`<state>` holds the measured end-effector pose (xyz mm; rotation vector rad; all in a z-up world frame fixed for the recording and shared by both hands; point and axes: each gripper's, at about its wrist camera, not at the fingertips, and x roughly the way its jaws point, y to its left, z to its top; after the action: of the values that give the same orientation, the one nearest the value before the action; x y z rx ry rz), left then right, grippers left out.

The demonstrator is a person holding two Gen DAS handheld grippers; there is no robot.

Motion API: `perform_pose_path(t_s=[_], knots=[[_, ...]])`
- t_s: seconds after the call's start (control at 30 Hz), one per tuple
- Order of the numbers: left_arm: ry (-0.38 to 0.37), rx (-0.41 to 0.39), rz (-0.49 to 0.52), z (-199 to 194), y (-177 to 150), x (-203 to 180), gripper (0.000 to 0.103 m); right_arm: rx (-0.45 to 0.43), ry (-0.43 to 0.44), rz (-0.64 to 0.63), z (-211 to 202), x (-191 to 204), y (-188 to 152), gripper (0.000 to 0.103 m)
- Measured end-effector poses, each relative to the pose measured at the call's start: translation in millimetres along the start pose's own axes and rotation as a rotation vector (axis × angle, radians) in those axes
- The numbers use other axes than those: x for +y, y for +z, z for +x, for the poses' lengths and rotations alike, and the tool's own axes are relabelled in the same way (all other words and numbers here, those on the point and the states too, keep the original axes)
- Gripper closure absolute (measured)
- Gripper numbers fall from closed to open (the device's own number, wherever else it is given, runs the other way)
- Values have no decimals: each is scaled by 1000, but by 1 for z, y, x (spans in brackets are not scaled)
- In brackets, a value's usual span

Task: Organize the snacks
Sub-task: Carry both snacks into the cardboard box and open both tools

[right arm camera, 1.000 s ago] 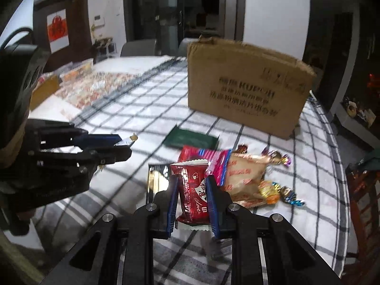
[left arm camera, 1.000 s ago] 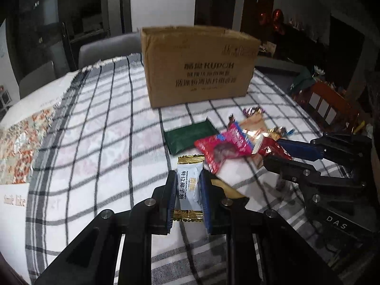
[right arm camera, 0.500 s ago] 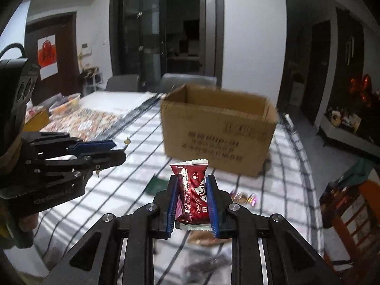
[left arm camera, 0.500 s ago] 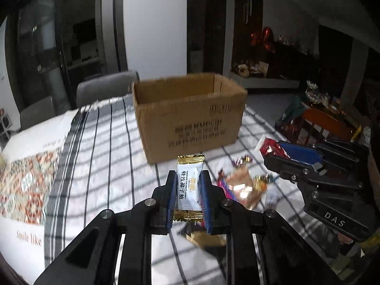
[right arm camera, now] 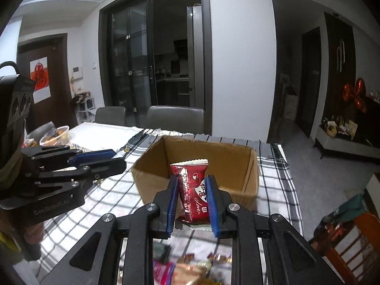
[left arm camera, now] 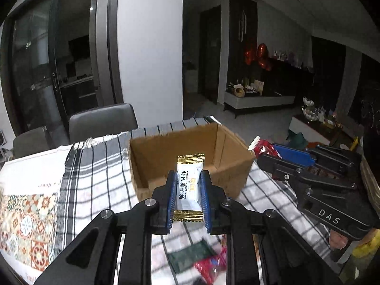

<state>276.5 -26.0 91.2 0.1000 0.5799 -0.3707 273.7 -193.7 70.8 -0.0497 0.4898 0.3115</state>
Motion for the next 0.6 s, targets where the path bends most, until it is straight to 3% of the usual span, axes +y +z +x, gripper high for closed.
perform_pose_path(t_s=[0.47,0.53,0.57,0.6], knots=[[-1,48,-14,77,39,20,82,50,-12,40,71,-42,37,78],[4,51,-9,83,40,20,74,57,-23,51,78,-45,39,78],[10,54,-6,86,40,20,56,64,-27,60,82,-48,39,77],[18,49,-6,86,40,20,44,66,-26,65,83,-48,38,70]])
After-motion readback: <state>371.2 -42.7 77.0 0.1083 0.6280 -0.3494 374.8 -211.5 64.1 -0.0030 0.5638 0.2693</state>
